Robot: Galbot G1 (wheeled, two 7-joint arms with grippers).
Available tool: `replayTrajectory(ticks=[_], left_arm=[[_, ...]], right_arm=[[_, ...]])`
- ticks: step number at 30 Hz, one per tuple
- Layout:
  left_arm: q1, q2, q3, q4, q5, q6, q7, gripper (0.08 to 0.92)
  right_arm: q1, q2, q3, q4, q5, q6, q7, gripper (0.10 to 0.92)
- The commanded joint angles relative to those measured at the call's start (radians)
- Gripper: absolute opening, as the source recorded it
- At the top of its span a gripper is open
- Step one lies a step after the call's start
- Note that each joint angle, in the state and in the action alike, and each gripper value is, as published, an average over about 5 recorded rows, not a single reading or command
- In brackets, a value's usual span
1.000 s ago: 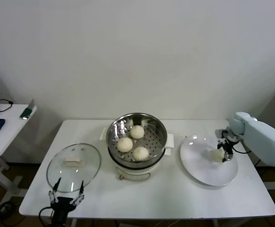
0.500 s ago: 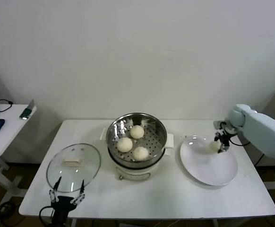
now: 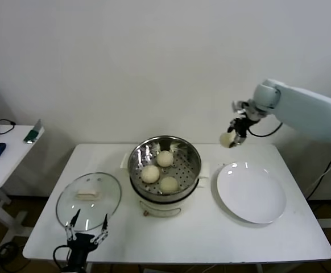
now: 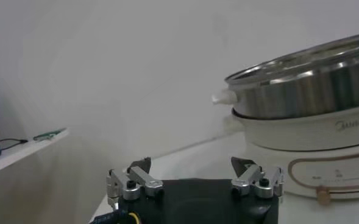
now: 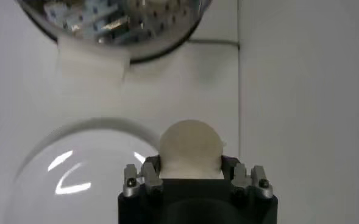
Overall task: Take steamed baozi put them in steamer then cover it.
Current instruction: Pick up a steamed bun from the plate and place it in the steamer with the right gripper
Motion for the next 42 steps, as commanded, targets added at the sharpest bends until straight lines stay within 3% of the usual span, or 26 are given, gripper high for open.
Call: replayTrajectory(ticks=[1,11,27,38,42], left_arm=[[0.0,0.003,0.007,-0.002,-0.005,-0.004,0.0,0.823],[-0.002,0.015,0.004,-0.001,-0.017,-0.007,0.001,0.823],[-0.008,0.018,-0.003,0.007,-0.028,-0.009,0.001,0.823],[-0.012,0.025,-0.005,0.015,-0.03,-0.009,0.001,0.823],[-0.01,0.026,-0.004,0.013,-0.03,-0.01,0.001,0.823]], right_arm=[[0.208,0.169,-0.192,0.139,0.321,-0.073,0.039,0.645],[0.117,0.246,-0.184,0.232,0.319,-0.14,0.138,0.645],[-0.03,0.314,-0.23,0.158,0.176,-0.158,0.159,0.645],[-0.039,0.311,-0.229,0.146,0.154,-0.157,0.156,0.657],[-0.037,0.309,-0.217,0.141,0.161,-0.158,0.155,0.698]])
